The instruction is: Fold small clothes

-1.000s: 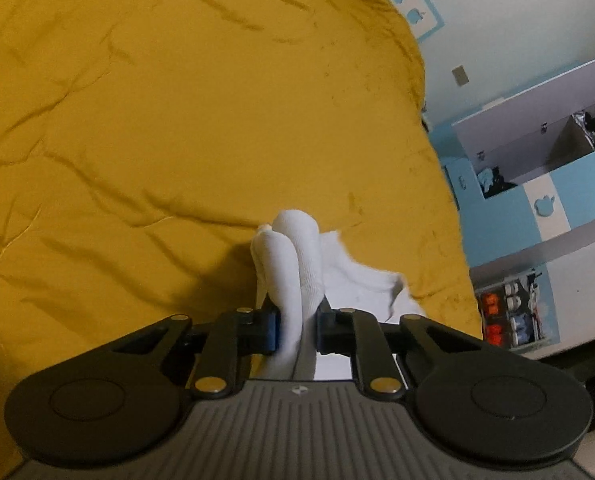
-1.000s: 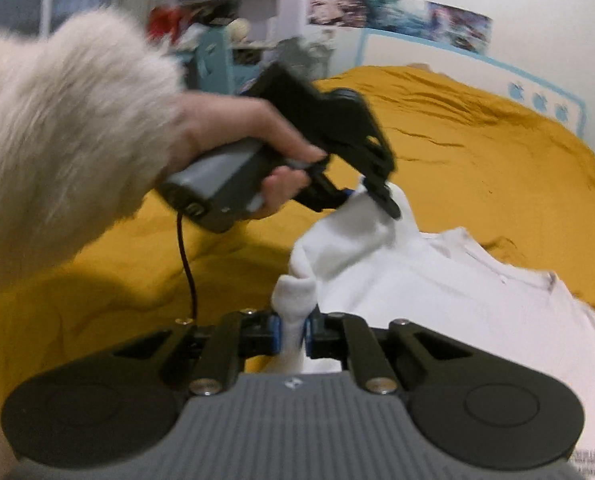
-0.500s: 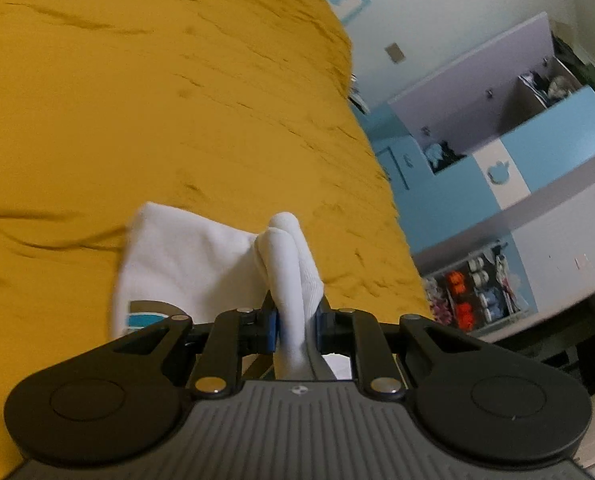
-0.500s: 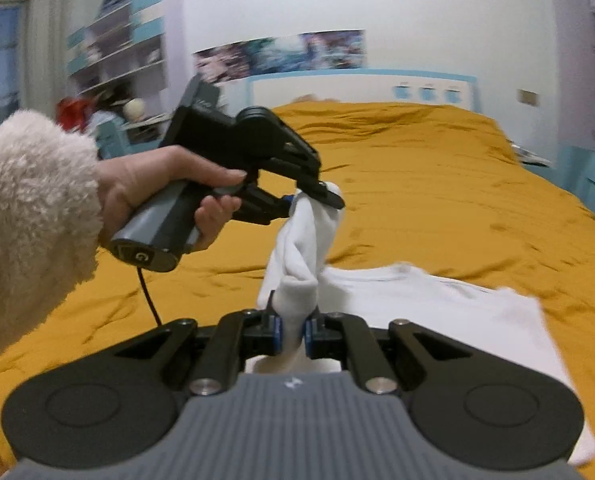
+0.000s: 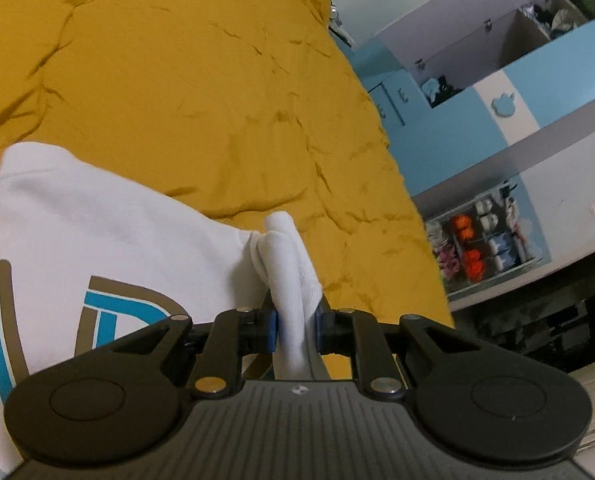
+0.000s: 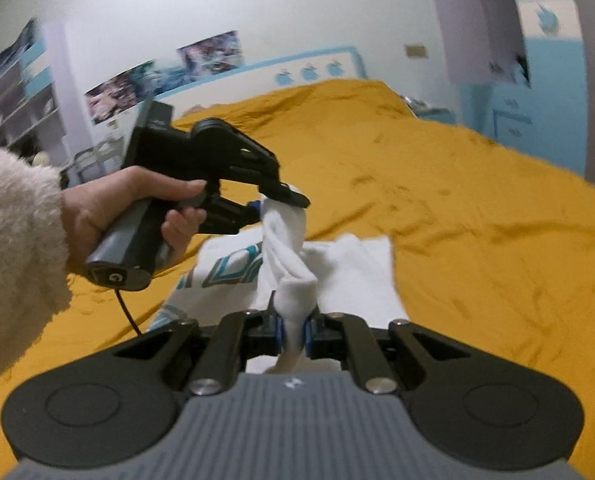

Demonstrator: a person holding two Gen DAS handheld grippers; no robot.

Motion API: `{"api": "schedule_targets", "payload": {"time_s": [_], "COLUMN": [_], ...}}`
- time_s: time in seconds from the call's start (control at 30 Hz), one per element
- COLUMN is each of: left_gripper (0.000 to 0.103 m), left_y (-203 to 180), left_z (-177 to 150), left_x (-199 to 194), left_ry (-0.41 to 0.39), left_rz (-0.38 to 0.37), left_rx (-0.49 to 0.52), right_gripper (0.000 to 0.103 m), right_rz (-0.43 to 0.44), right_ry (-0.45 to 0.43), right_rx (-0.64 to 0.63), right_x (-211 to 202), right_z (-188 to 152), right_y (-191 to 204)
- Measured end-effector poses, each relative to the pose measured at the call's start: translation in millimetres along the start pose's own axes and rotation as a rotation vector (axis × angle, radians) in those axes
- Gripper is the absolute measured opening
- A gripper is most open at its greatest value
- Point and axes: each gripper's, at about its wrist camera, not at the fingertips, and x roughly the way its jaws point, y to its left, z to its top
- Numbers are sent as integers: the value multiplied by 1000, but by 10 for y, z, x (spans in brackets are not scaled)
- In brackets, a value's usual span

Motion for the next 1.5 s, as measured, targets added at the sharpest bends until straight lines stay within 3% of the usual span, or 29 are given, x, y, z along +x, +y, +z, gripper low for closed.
{"api": "schedule_targets", "payload": {"time_s": [0.23, 0.67, 0.8, 0.9, 1.0, 1.07, 1.2, 1.37, 1.5], "left_gripper": [18, 19, 37, 40, 42, 51, 52, 52, 52], "left_y": [-107, -203, -171, -304, -502, -591, -474, 22, 306], "left_z": [-94, -242, -257, -243, -195, -192, -398, -965, -1447], "left_x": [242, 496, 543, 507, 300, 83, -461, -1177, -1560], "left_ry": [35, 78, 67, 70, 51, 34, 11, -2, -48], "left_rz": [61, 122, 95, 108, 81, 81, 100, 82, 64], "left_rx": [25, 67, 39, 94, 189, 282, 384, 309, 239], "right_gripper": [3, 3, 3, 5, 8, 9, 18, 19, 19], "right_rz": [15, 4, -21, -25, -55, -53, -136, -25, 52], "right_ry": [46, 55, 62, 77, 61, 56, 11, -27, 11], "right_rx": [117, 204, 228, 222, 193, 194, 113, 25, -35], "right_x": [243, 129, 148, 147, 96, 4, -200, -44, 555], "right_z": [-50, -205, -269, -301, -338, -329, -216, 185, 569], "right_y": [-288, -406, -471, -485, -478, -503, -469, -431, -387]}}
